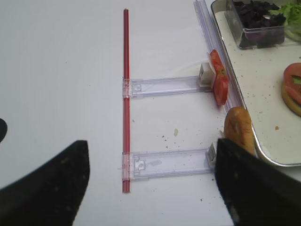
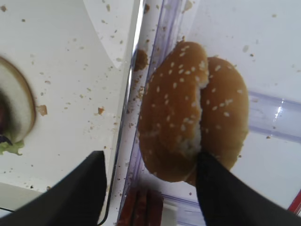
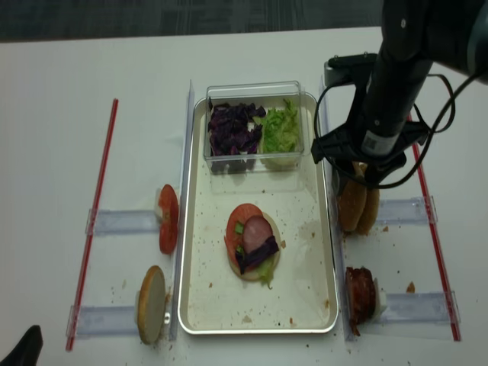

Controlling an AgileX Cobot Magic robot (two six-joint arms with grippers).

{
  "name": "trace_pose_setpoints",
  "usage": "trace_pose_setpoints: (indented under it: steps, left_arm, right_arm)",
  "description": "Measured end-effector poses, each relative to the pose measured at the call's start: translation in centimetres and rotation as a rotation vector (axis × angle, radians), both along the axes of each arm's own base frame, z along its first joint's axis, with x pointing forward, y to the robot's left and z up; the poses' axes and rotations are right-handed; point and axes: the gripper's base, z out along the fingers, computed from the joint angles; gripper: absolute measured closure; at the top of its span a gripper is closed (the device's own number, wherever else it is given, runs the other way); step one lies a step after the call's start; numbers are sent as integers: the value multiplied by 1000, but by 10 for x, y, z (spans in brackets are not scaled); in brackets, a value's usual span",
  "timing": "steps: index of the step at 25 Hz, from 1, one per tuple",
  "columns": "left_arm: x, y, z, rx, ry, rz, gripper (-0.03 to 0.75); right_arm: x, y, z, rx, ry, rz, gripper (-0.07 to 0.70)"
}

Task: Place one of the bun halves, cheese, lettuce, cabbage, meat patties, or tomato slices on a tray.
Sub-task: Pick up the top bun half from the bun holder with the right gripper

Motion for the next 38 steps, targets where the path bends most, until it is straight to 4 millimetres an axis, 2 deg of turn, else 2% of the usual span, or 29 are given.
trace_pose_setpoints:
  steps: [8,38]
  left_arm:
    - [0,0,0,0,0,0,207]
    - [0,0,0,0,0,0,207]
  right_arm:
    - [1,0,-3,-6,5,11,220]
    - [-1,-2,2,-20,-8,26,225]
